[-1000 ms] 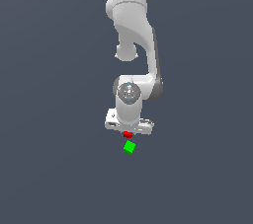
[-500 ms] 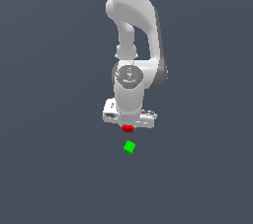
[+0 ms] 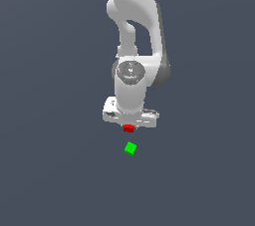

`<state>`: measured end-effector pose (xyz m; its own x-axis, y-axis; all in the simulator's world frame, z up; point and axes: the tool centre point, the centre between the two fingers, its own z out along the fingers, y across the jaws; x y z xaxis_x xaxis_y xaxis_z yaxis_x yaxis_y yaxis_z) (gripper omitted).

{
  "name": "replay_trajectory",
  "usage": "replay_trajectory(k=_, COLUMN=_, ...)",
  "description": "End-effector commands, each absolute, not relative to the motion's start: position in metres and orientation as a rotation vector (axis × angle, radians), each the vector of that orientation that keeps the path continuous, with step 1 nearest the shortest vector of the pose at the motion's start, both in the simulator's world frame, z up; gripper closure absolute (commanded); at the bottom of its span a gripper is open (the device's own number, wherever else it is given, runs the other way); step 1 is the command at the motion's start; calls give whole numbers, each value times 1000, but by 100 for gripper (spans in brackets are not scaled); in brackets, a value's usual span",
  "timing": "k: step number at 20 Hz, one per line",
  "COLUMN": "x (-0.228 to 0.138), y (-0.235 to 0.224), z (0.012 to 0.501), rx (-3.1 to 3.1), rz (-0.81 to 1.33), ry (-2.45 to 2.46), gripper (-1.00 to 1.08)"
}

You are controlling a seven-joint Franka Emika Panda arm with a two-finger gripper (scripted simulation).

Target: Stack the red cube on top of the green cube.

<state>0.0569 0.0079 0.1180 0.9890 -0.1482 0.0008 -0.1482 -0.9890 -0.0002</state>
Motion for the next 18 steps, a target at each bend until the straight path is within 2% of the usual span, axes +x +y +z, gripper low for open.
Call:
replay_trajectory(k=1, x=59, y=8, z=117, rx=-3133, rz=-2, ry=233, gripper=108)
replay_trajectory(k=18, x=106, y=13, z=73, rx=-3133, rz=-1, ry=233, gripper=108)
